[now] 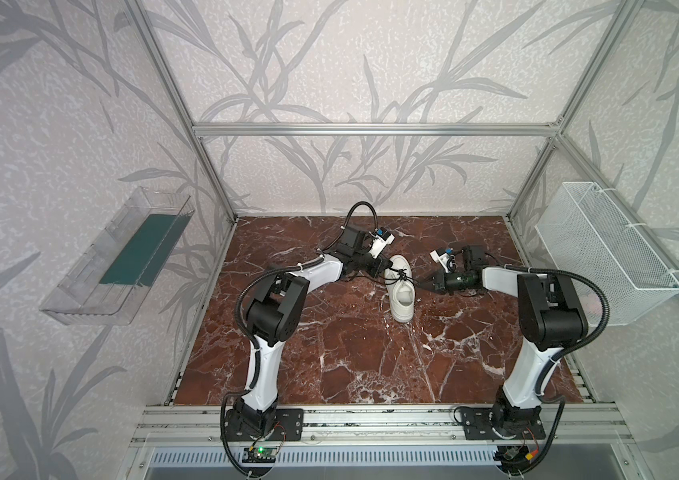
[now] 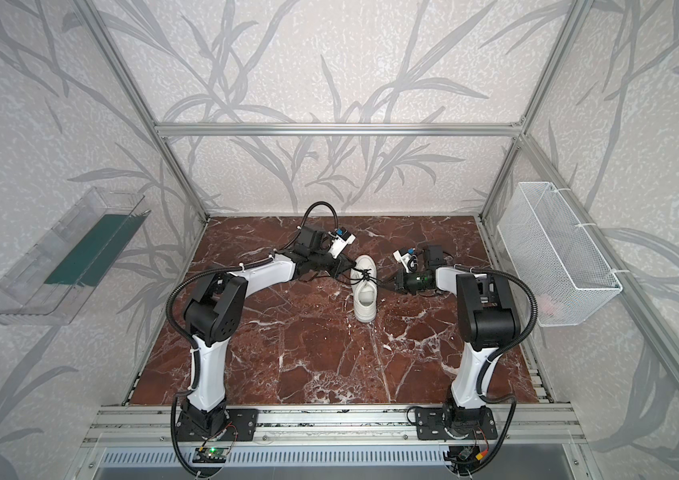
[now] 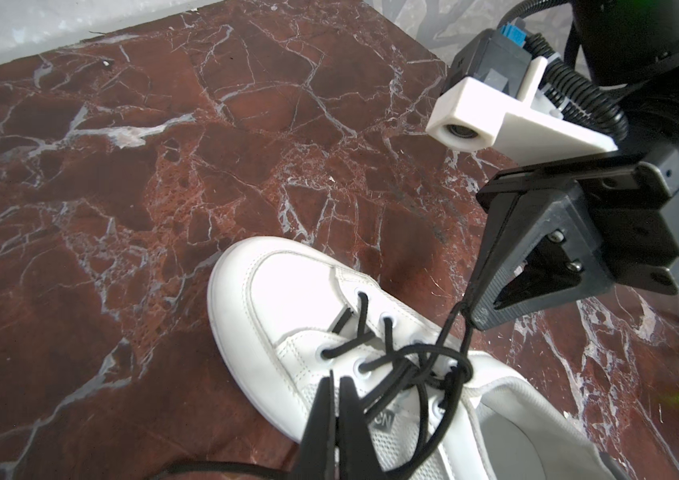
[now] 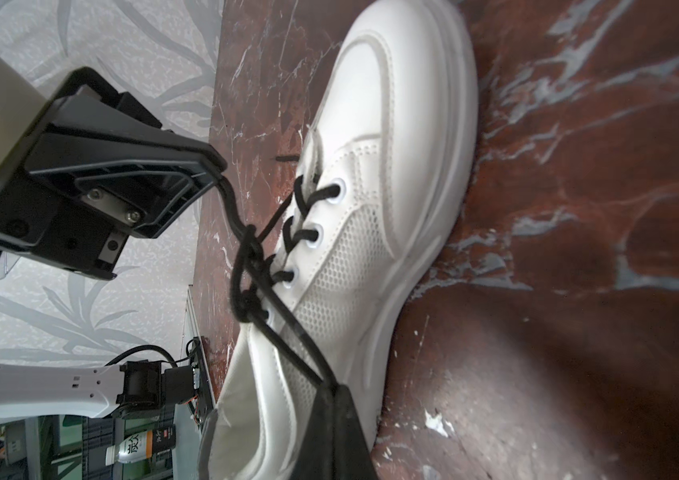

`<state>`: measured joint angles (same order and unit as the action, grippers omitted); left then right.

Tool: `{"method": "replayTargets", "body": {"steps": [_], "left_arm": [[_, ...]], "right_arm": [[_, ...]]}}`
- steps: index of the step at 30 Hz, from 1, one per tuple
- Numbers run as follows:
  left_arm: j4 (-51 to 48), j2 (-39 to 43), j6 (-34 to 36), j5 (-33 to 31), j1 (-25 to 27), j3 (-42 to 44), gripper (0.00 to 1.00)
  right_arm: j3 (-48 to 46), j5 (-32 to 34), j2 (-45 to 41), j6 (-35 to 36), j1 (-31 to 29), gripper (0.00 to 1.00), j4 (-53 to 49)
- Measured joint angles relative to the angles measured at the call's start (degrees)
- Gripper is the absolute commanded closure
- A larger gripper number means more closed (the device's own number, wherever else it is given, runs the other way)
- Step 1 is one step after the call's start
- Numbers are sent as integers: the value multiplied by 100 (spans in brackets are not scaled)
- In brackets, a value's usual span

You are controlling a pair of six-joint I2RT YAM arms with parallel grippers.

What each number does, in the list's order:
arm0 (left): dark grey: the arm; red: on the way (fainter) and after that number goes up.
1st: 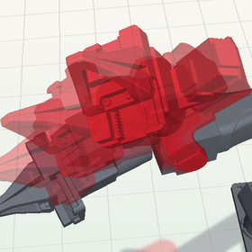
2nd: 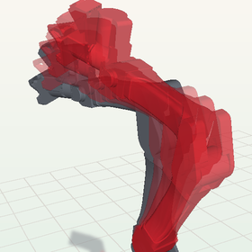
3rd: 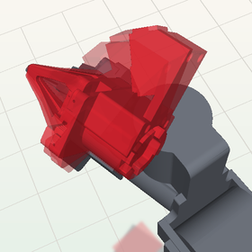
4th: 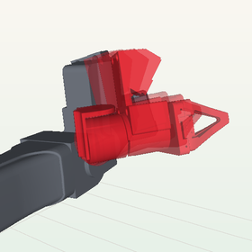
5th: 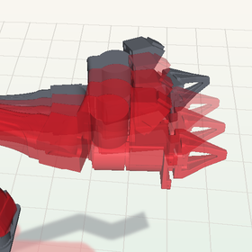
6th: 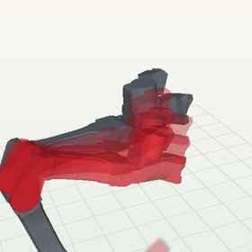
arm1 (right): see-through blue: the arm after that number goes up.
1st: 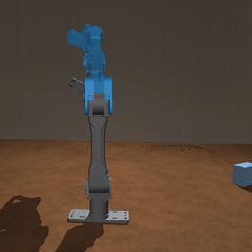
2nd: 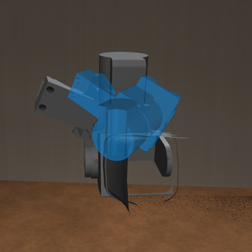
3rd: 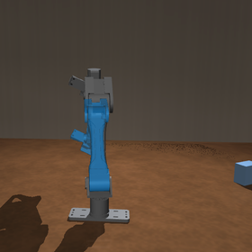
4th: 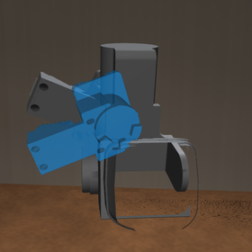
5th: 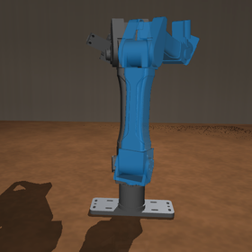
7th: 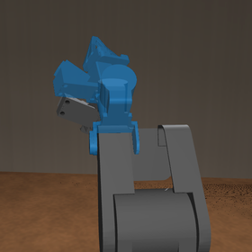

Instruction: Tie the shoes

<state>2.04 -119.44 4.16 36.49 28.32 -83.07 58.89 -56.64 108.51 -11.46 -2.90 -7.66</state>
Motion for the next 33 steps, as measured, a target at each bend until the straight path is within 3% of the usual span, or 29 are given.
{"method": "replayTargets", "body": {"steps": [13,33], "left_arm": [[-81,11,17,-352,-70,4,100],[55,11,-289,-334,-236,157,100]], "right_arm": [[-522,525,-365,-503,232,100,337],[-1034,654,-907,-592,557,100,601]]}}
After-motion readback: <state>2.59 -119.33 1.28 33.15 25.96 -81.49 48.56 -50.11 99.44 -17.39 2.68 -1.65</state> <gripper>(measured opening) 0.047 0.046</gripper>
